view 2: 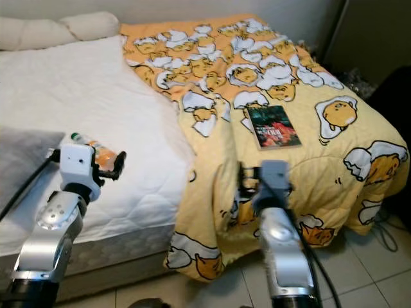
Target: Clean up the room
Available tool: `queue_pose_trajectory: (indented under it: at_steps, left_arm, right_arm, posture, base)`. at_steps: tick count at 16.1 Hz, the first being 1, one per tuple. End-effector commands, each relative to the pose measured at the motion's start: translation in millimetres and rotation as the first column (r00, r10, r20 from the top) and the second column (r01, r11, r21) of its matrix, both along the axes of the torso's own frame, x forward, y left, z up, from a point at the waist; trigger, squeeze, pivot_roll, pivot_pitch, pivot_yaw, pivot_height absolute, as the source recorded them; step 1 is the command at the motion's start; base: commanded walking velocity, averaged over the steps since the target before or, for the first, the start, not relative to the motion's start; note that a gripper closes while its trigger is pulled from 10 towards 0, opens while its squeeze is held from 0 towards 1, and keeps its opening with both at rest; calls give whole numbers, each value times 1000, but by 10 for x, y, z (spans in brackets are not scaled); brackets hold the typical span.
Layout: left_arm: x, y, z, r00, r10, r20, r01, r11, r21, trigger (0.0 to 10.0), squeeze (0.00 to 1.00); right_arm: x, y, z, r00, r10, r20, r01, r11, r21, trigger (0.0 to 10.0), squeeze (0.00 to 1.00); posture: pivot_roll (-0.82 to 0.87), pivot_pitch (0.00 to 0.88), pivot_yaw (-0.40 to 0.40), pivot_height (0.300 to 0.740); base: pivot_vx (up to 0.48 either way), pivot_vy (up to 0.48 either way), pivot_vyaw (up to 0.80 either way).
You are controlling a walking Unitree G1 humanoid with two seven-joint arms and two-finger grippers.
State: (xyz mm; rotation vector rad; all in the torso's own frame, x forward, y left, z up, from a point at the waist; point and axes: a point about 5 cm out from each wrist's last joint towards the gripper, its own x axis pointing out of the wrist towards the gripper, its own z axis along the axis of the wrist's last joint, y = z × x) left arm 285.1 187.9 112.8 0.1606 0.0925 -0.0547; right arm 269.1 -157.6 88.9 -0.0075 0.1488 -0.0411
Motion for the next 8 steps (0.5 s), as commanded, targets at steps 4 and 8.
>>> queue_pose_trajectory:
  at_steps: [4,8]
  left_arm:
    - [14,103,52,999,41,10,-41,999,20,10000,796]
    - [35,83,82,999,47,13,-48,999,23,10000,498]
  right_arm:
    - [77,119,36,1000,24,8,-25,999,32,10000,0]
    - [90,96,38,1000,17,4,-17,999,42,10000,0]
  posture:
    - [52,0,38,740]
    - [57,0,25,740]
  base:
    - [0,292,0]
    - [0,73,0]
